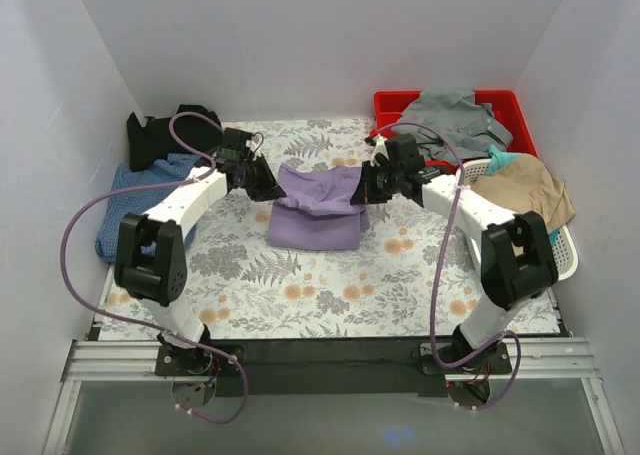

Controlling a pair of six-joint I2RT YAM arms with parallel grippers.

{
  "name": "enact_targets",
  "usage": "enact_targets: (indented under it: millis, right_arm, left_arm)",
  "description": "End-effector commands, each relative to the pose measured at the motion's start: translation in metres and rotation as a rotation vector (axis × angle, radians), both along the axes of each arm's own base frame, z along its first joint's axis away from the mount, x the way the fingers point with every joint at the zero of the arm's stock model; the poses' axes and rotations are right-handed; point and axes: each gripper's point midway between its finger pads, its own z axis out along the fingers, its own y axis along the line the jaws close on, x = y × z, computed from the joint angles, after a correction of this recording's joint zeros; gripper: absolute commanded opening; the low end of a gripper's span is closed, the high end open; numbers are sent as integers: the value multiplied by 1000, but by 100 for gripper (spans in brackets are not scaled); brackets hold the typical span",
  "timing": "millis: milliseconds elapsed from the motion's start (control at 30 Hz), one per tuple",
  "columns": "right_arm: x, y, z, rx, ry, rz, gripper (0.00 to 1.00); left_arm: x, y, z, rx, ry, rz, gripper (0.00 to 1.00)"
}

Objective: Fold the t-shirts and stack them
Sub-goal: Fold the tshirt

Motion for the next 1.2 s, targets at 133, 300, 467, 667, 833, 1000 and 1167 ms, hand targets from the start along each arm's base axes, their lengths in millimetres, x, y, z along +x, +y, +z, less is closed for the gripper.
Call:
enact_targets:
  millis: [133,300,467,667,833,1000,1167]
  right_arm:
    - [58,14,0,89,-15,73,2]
    - [89,15,-19,132,21,74,2]
    - [123,15,-18,168,4,61,3]
    - [171,5,-37,127,-68,-3,24]
    - [222,-10,-21,19,-269,-93,61]
    - [227,-19,17,-42,-422,-83,63]
    - [201,-14,50,-79,-529,-42,63]
  left_arm:
    - [81,-2,-9,5,-87,6,0]
    - [123,1,-4,-2,-136,28,0]
    - [156,-3,-5,-60,-153,10,0]
    - [197,-8,-19,-130,-239,-14,0]
    - [237,-7,-18,-231,-385,-37,40]
    - [264,13,29,-254,-535,-12,47]
    - [248,22,88,-213,-701,-13,49]
